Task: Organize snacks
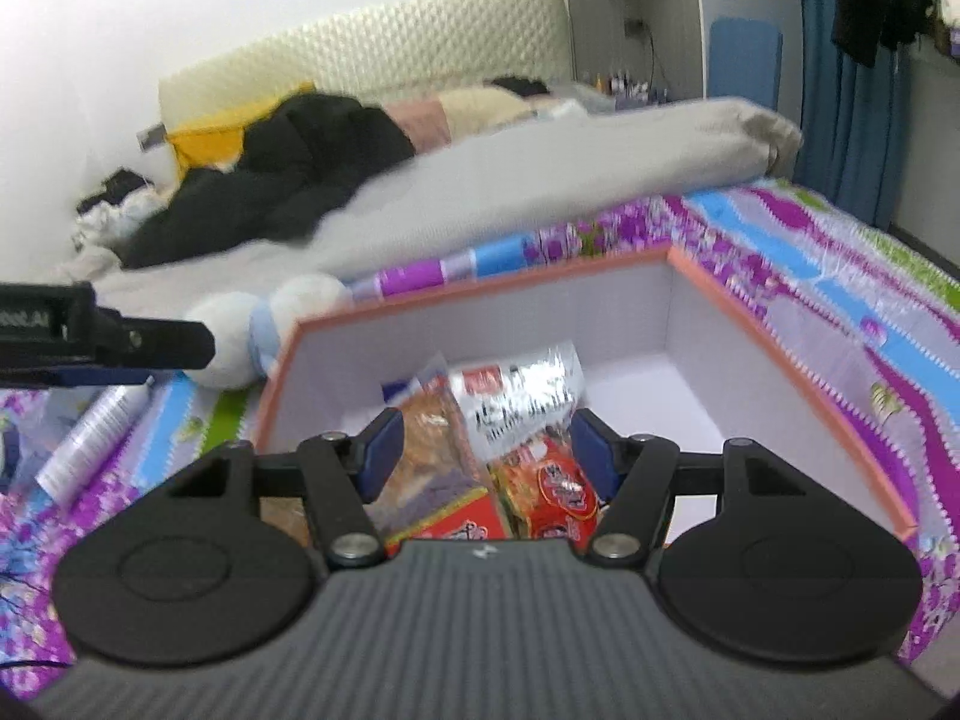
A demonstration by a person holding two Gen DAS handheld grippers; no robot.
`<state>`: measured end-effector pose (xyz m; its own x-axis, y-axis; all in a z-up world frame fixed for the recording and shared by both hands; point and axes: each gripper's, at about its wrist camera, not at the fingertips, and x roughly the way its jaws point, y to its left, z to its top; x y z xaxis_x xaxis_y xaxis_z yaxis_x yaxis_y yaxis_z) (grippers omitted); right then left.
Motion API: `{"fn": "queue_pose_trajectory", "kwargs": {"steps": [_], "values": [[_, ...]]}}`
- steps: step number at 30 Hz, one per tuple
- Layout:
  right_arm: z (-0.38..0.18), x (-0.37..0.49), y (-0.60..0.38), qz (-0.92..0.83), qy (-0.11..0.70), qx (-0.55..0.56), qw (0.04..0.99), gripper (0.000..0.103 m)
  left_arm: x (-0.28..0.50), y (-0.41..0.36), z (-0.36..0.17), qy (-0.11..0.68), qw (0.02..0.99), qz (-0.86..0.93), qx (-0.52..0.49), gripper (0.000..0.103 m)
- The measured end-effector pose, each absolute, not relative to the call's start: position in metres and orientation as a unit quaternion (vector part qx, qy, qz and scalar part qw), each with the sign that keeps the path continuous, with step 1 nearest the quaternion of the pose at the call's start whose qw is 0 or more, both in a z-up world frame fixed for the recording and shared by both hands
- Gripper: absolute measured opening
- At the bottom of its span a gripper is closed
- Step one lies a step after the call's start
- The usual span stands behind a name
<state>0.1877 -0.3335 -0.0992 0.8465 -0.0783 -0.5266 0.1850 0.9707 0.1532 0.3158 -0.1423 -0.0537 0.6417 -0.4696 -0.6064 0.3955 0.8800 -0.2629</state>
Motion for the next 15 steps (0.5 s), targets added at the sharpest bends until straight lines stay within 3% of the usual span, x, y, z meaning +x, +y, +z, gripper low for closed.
{"fn": "queue_pose_trajectory", "kwargs": {"steps": [15], "values": [[-0.034,0.083,-0.31,-0.082,0.189,0.093,0.974,0.064,0.198,-0.119,0.006,0.288,0.913,-0.286,-0.037,0.078]]}}
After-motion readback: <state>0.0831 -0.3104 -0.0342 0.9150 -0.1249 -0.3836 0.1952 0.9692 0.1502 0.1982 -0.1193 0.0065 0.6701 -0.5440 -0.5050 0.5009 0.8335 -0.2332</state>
